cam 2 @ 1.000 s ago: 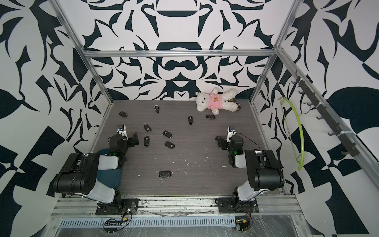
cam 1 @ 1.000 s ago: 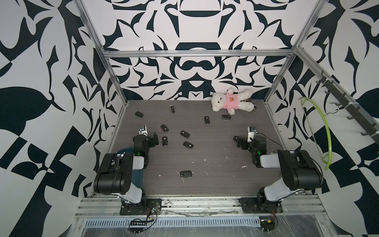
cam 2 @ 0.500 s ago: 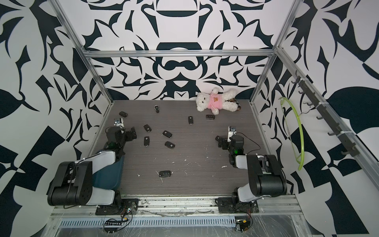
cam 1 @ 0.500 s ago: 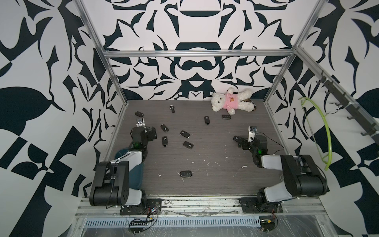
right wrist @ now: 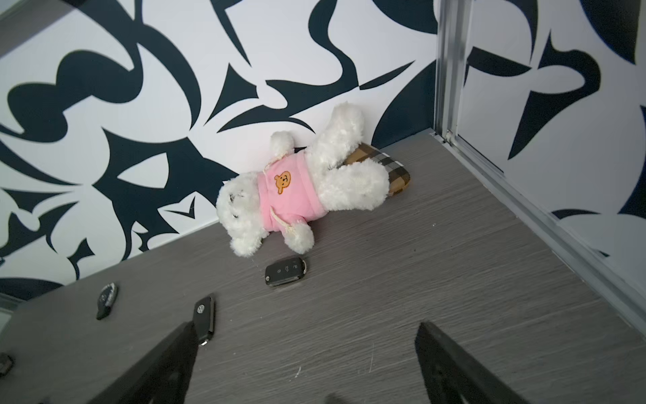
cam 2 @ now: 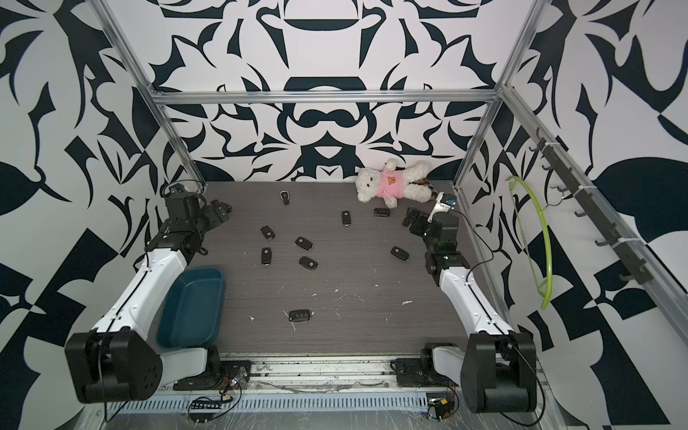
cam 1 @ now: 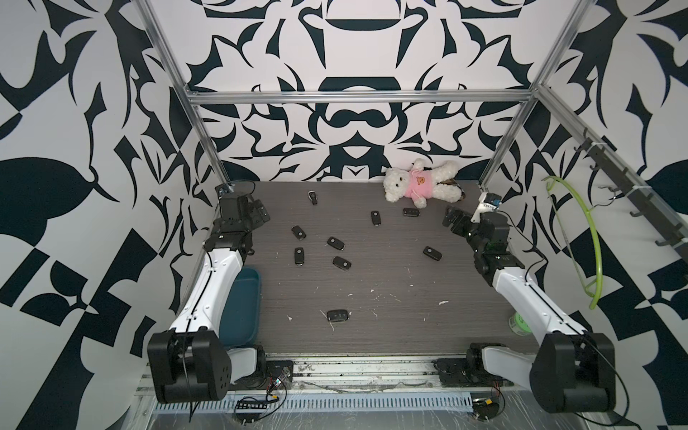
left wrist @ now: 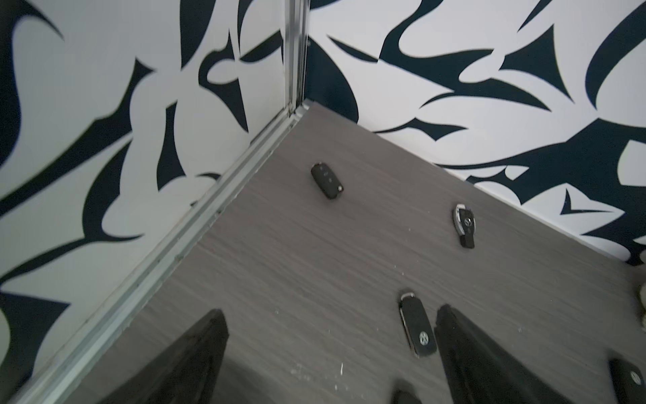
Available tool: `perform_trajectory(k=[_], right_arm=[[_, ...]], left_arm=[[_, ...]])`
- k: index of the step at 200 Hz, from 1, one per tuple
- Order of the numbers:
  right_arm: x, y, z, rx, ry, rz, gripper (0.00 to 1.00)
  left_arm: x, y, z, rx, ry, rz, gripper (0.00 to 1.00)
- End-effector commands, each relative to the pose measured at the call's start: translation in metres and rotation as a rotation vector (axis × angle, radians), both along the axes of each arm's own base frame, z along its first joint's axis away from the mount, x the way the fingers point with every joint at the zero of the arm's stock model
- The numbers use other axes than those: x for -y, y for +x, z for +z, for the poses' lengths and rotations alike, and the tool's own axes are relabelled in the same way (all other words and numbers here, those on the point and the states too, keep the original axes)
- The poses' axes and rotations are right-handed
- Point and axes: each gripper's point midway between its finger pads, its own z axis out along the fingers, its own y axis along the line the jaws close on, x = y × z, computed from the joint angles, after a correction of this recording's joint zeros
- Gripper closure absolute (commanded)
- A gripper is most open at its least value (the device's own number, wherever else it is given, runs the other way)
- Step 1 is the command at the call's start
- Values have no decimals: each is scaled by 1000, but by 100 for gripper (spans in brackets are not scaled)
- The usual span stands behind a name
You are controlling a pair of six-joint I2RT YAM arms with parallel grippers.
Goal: Place the car key into the storage box
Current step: Pick up the storage box at the corner of the board.
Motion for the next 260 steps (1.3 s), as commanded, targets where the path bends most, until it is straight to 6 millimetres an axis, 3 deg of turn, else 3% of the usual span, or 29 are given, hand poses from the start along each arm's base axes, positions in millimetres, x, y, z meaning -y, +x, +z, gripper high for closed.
perform_trajectory(k=[1, 32, 55, 88, 115, 151, 181, 236, 260], right_arm=[[-3, -1, -2, -65, 109, -27, 0], [-31, 7, -3, -113, 144, 115, 0], [-59, 6, -8, -148, 73, 193, 0], [-106, 4, -11, -176, 25, 320, 0], [-146, 0, -12, -197, -1, 442, 0], [-186, -7, -13, -216, -17, 565, 0], [-200, -10, -18, -243, -14, 599, 0], [-212, -16, -23, -260, -19, 614, 0], [-214, -18, -24, -263, -21, 613, 0]], left_arm=[[7, -27, -2, -16, -72, -2, 1], [1, -61, -23, -163, -83, 53, 1], [1, -90, -47, -253, -135, 108, 0], [-1, -133, -84, -368, -219, 228, 1], [8, -152, -116, -466, -289, 253, 1], [35, -150, -144, -529, -420, 180, 3], [60, -146, -161, -574, -482, 101, 4], [88, -115, -153, -555, -436, 17, 9], [92, -116, -155, -593, -359, 0, 11]])
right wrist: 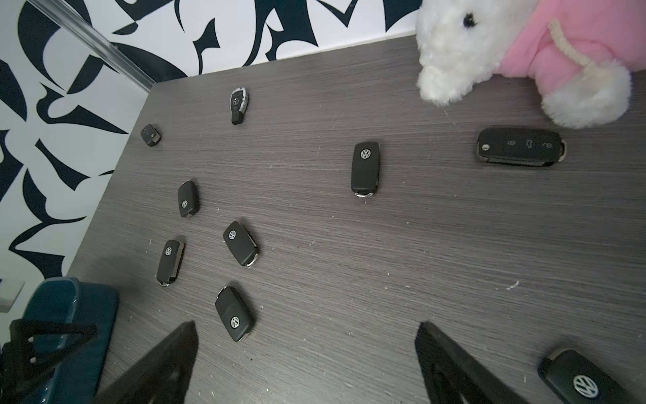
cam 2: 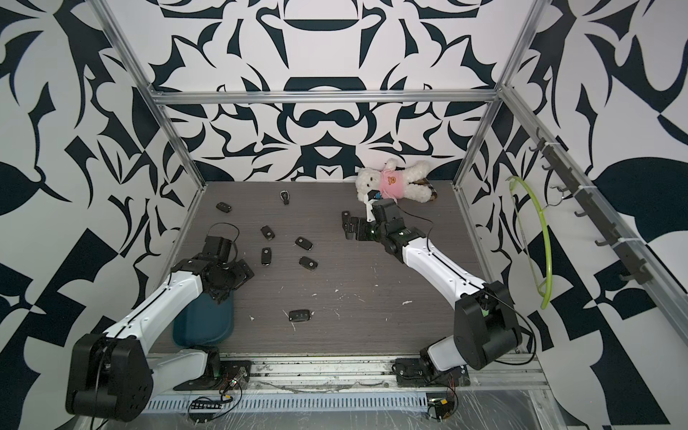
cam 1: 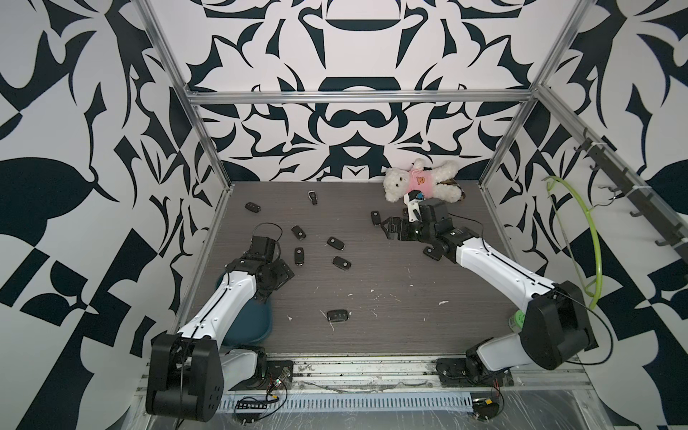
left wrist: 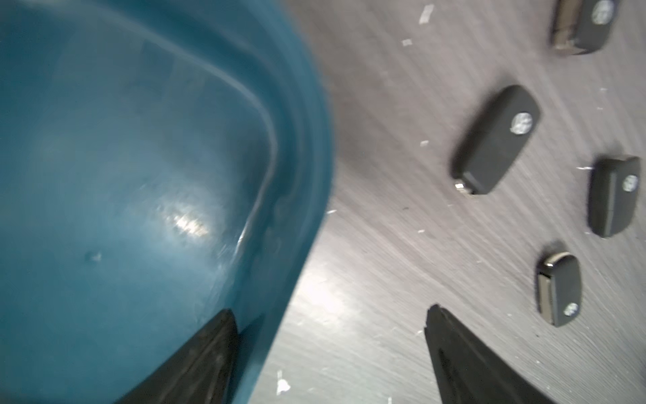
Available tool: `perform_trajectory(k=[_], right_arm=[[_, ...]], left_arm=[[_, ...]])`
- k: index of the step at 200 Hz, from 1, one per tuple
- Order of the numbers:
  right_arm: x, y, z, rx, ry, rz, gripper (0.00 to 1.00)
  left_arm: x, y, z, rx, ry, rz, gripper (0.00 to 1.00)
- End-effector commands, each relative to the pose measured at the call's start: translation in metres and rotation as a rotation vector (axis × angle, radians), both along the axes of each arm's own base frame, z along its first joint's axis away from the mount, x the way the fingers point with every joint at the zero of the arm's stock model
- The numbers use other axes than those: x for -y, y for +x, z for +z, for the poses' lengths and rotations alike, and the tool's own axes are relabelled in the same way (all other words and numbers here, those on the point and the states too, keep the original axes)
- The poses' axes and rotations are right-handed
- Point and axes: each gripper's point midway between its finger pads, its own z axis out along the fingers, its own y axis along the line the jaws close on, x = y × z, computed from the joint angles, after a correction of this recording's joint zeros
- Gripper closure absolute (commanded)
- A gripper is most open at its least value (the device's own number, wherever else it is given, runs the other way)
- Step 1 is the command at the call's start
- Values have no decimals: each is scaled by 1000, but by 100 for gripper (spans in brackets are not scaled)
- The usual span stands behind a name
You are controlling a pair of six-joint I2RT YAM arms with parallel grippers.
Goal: Place the car key into the storage box
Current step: Pick up the storage box at the corner of the board.
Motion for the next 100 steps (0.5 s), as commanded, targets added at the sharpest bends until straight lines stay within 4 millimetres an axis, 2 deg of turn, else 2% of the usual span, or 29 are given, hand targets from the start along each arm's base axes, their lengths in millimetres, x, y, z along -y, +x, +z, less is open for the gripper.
perform_trajectory(k=[1, 26, 30, 65, 87, 100], right_arm=[[-5, 5, 26, 63, 17, 1, 0], [-4, 3, 25, 62, 15, -2, 0], [-4, 3, 24, 60, 14, -2, 0], [-5, 1, 25, 59, 15, 3, 0], [-6, -1, 26, 60, 17, 7, 0], [-7, -2, 26, 57, 21, 12, 0]], left_arm=[[4, 9, 8, 16, 45, -24, 11], [-4, -4, -1, -57, 115, -25, 14], [-4, -6, -1, -63, 122, -28, 18], [-4, -20, -1, -89, 239, -66, 28], [-2, -32, -8, -121, 267, -79, 35], [-5, -31, -7, -116, 288, -81, 44]])
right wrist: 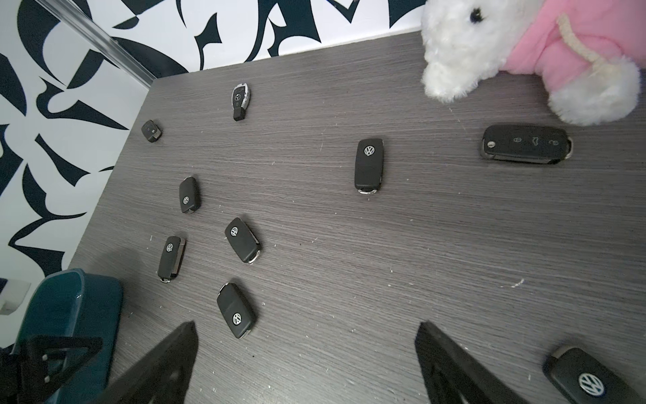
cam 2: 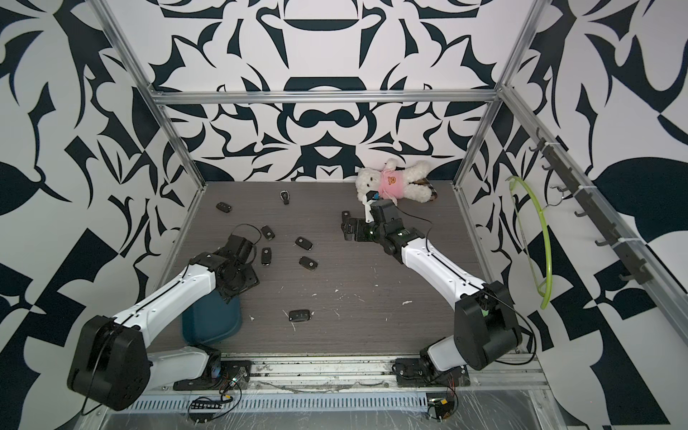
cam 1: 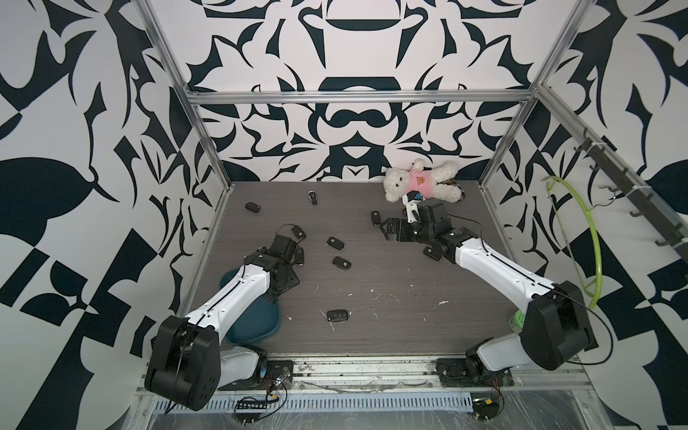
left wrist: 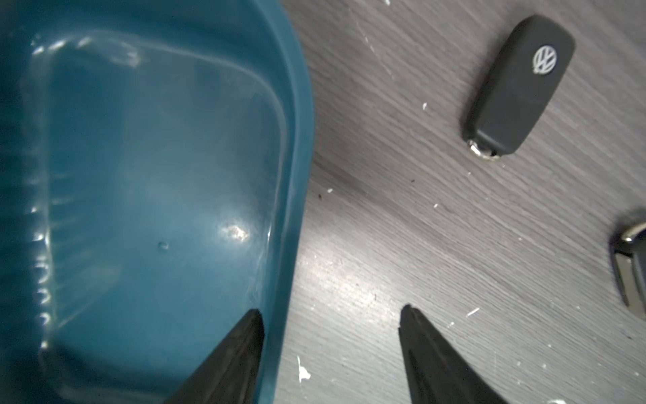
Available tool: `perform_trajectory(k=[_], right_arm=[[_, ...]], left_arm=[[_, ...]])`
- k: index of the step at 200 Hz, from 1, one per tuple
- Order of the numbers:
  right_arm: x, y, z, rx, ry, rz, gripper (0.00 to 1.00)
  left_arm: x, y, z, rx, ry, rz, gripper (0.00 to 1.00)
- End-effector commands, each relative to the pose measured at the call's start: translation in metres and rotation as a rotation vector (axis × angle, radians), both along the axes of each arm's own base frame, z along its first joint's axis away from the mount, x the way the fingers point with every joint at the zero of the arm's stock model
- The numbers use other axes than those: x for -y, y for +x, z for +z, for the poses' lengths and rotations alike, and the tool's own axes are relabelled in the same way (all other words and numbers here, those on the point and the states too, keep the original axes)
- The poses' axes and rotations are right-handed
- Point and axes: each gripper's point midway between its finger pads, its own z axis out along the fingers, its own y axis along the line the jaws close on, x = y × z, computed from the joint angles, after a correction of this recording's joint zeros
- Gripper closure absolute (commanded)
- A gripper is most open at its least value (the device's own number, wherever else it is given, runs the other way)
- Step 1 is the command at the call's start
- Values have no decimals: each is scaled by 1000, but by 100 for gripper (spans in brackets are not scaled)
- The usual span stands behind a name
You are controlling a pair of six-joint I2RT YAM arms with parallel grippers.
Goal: Place the car key into the storage box
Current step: Pick up the storage box at the corner of the board, then place the storage box at the center of the board.
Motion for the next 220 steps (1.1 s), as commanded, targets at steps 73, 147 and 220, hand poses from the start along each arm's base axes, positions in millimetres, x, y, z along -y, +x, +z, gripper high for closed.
perform_trajectory(k=[73, 147, 220], right_arm=[[1, -14, 33, 68, 24, 4, 0], [28, -55, 30, 60, -1, -28, 0], [70, -104, 25, 67, -32, -119, 0]], left_arm=[[-18, -5, 1, -52, 171, -30, 100], [50, 16, 47, 16, 188, -123, 100], [181, 46, 68, 24, 208, -325, 100]])
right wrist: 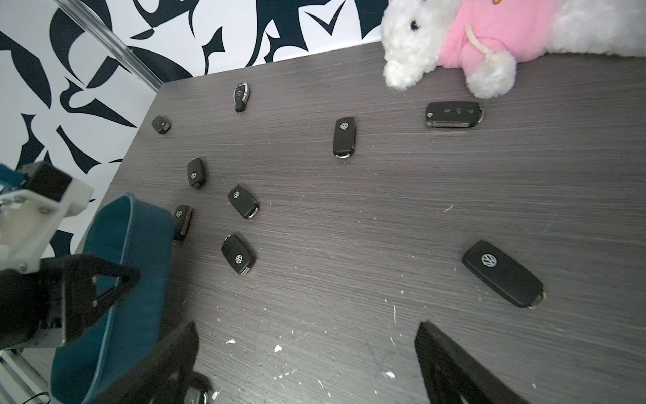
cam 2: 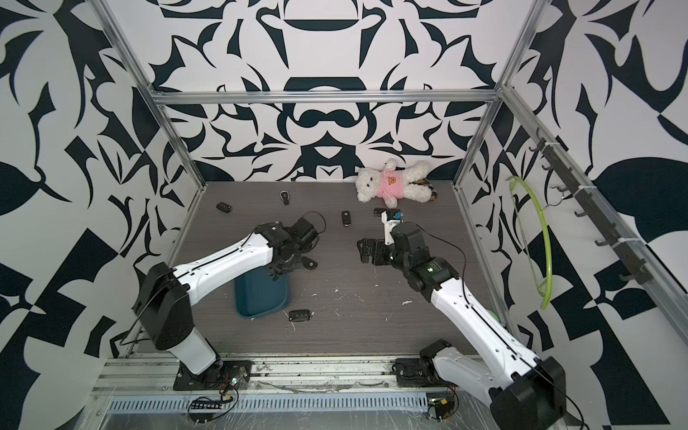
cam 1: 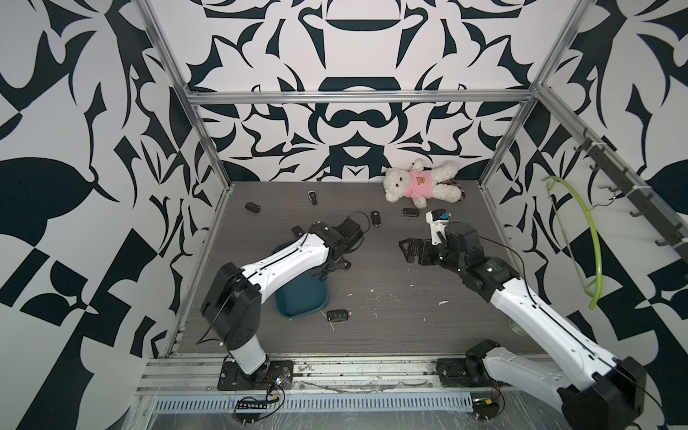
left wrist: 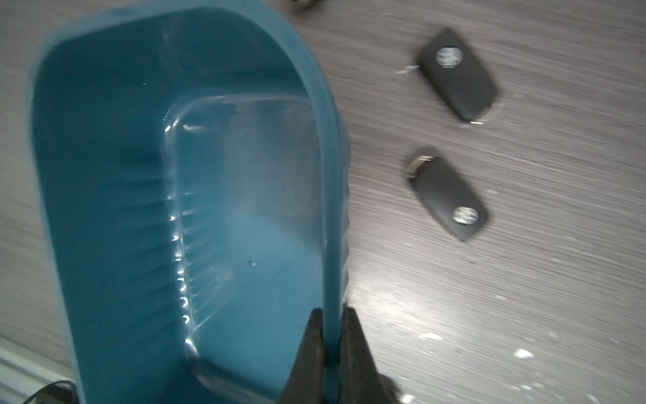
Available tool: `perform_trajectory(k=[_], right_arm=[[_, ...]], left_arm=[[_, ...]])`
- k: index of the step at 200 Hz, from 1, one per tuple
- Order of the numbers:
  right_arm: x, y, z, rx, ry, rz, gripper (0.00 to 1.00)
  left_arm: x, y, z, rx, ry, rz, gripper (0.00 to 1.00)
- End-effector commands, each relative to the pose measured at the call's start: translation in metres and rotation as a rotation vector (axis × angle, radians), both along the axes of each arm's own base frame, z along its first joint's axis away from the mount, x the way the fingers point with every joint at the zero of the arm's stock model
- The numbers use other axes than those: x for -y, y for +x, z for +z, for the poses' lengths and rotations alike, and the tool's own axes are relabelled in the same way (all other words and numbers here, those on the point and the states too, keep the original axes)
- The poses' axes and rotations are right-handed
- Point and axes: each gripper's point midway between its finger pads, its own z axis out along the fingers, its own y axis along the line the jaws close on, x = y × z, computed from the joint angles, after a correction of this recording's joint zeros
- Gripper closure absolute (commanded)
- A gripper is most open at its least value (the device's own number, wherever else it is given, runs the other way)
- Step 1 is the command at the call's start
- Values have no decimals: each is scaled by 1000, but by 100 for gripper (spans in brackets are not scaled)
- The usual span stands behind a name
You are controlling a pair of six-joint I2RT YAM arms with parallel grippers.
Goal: Place the car key into the storage box
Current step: Place the storage box at the center of the board.
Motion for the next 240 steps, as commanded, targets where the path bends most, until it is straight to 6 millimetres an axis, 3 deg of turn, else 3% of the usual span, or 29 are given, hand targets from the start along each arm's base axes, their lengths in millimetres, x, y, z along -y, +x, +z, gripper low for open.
perform_trajectory(k=[1, 37, 90, 150, 187, 240], right_arm=[[17, -13, -3, -3, -15, -58, 0], [34, -32, -10, -18, -21, -109, 0], [64, -52, -14, -14, -49, -221, 0], [90, -67, -14, 2, -77, -321, 0], [94, -69, -16, -2, -87, -335, 0], [91, -66, -18, -7, -81, -332, 0]], left_arm=[[26, -1, 10, -16, 49, -40, 100], [83, 6, 13, -20, 12, -129, 100], [148, 13, 13, -13, -115, -205, 100], [203, 11, -2, -30, -227, -263, 100], [212, 12, -17, -43, -213, -281, 100], [179, 21, -45, -80, -78, -260, 100]])
